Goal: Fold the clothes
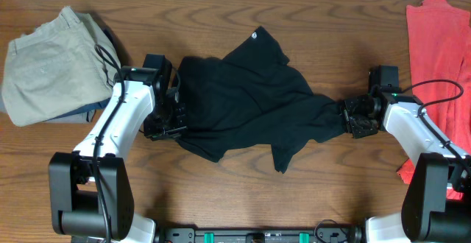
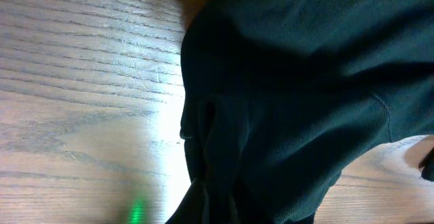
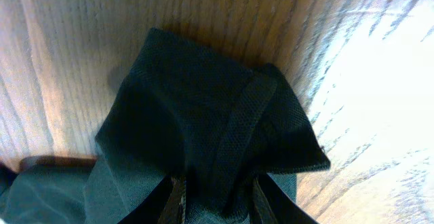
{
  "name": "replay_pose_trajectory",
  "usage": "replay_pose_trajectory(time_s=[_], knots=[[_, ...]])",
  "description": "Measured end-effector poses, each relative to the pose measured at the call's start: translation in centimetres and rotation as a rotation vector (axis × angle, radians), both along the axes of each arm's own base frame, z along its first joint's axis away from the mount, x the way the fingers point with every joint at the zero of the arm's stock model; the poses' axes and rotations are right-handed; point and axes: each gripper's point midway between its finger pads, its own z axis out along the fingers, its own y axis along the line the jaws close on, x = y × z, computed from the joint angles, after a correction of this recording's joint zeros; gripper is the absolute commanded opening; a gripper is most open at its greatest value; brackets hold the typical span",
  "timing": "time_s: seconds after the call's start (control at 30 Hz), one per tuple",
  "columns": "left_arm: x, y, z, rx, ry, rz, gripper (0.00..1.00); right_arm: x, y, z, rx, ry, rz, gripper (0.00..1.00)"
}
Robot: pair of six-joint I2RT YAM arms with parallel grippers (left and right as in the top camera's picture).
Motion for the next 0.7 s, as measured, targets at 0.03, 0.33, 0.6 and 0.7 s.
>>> replay_pose_trajectory(time_s=[0.03, 0.33, 0.6, 0.7], knots=[[-0.01, 0.0, 0.0, 0.0, 0.0, 0.0, 0.06, 0.04, 0.05, 0.02, 0.004, -0.002, 0.001, 0.28], [0.0, 0.0, 0.0, 0.0, 0.0, 0.0, 0.06, 0.85, -0.43, 0.29, 0.015, -0.038, -0.01, 0.27], [0.0, 0.0, 0.0, 0.0, 0.0, 0.0, 0.06, 0.94, -0.34, 0.33, 0.015, -0.046, 0.012, 0.3], [0.0, 0.0, 0.0, 0.0, 0.0, 0.0, 0.06, 0.92, -0.2, 0.37, 0.019, -0.049, 0.029, 0.37]])
